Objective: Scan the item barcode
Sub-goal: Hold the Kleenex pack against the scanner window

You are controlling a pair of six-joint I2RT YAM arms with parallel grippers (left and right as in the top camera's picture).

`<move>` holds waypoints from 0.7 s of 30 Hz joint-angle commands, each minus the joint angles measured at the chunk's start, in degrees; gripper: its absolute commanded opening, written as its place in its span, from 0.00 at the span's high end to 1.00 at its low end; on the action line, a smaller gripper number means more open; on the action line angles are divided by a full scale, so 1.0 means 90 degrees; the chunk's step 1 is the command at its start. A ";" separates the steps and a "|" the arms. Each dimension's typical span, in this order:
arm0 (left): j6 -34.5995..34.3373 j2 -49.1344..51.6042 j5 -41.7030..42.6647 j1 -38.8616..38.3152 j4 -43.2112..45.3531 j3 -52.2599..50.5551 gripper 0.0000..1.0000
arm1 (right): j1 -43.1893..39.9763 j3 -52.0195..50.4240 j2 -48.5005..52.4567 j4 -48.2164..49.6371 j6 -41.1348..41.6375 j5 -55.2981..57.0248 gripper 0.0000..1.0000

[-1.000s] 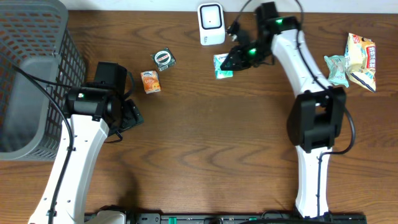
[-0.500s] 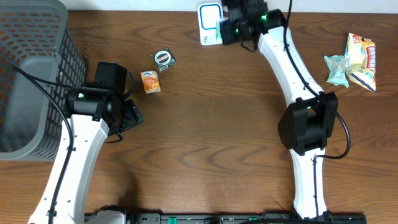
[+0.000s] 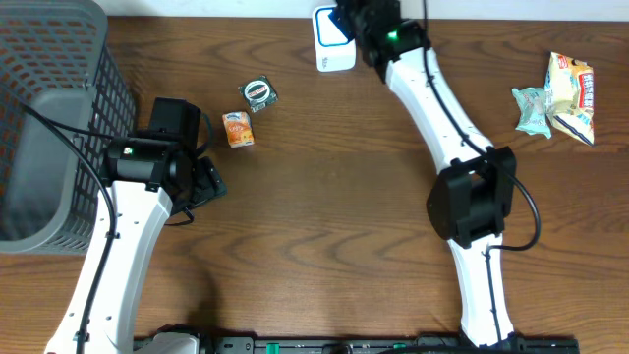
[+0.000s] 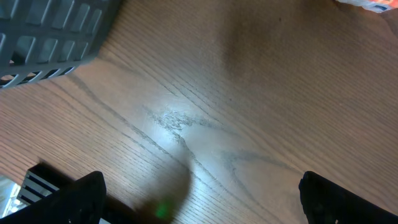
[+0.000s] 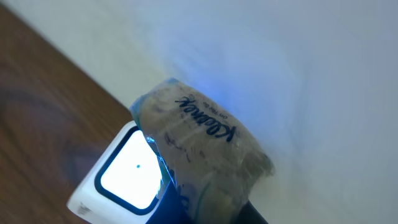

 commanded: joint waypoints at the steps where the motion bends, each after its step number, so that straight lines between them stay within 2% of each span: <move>1: -0.0034 0.0007 -0.0061 0.0022 -0.0019 -0.0024 0.02 | 0.0090 0.0073 0.0459 0.0007 -0.1751 0.0211 0.99; 8: -0.0034 0.0007 -0.0061 0.0022 -0.0019 -0.0024 0.03 | 0.0131 0.0068 0.0784 0.0010 -0.3286 0.0260 0.99; 16: -0.0034 0.0007 -0.0061 0.0022 -0.0019 -0.0024 0.02 | 0.0131 0.0058 0.0809 -0.0090 -0.4104 0.0758 0.99; 21: -0.0034 0.0007 -0.0061 0.0022 -0.0019 -0.0024 0.02 | 0.0131 0.0036 0.0809 -0.0080 -0.4136 0.0784 0.99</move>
